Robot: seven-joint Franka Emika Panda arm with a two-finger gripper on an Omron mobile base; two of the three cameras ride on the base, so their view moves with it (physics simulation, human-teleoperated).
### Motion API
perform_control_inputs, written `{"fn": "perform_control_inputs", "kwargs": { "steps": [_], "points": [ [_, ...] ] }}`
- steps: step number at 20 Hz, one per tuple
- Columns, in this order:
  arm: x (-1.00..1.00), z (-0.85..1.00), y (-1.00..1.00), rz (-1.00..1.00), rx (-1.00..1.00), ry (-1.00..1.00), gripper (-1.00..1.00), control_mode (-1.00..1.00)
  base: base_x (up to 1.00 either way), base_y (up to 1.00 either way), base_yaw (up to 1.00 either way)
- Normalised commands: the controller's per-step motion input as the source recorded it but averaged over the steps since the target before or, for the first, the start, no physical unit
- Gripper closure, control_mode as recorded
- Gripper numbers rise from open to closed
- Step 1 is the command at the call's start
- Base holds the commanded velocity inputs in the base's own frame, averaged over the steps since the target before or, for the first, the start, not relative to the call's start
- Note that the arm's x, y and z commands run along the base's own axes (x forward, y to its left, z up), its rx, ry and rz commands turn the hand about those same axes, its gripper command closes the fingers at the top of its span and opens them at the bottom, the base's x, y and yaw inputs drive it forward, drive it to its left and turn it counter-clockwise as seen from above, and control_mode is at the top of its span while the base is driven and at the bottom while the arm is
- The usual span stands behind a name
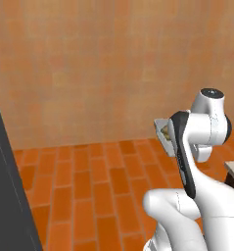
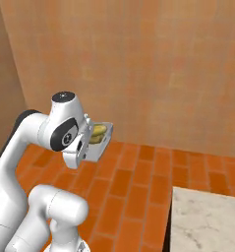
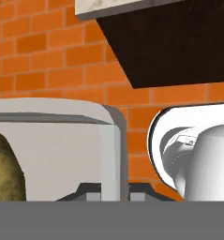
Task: Take the meat container that has the steak and place it on the second highest rack of the freezer. Then take the vegetable container that has the potato and cucumber and place it on the highest rack of the freezer.
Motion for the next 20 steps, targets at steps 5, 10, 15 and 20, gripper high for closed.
{"fn": "perform_control_inputs", "kwargs": {
  "steps": [5, 10, 15, 20],
  "points": [
    [0.00, 0.00, 0.00, 0.00, 0.00, 0.00, 1.00, 1.00, 0.76, -0.01, 0.33],
    [0.00, 0.00, 0.00, 0.00, 0.00, 0.00, 1.00, 1.00, 0.01, 0.00, 0.81],
    [0.00, 0.00, 0.00, 0.00, 0.00, 0.00, 1.00, 1.00, 0.00, 0.00, 0.81],
    [0.00, 0.00, 0.00, 0.00, 0.00, 0.00, 1.00, 1.00, 0.00, 0.00, 0.76]
  ]
}}
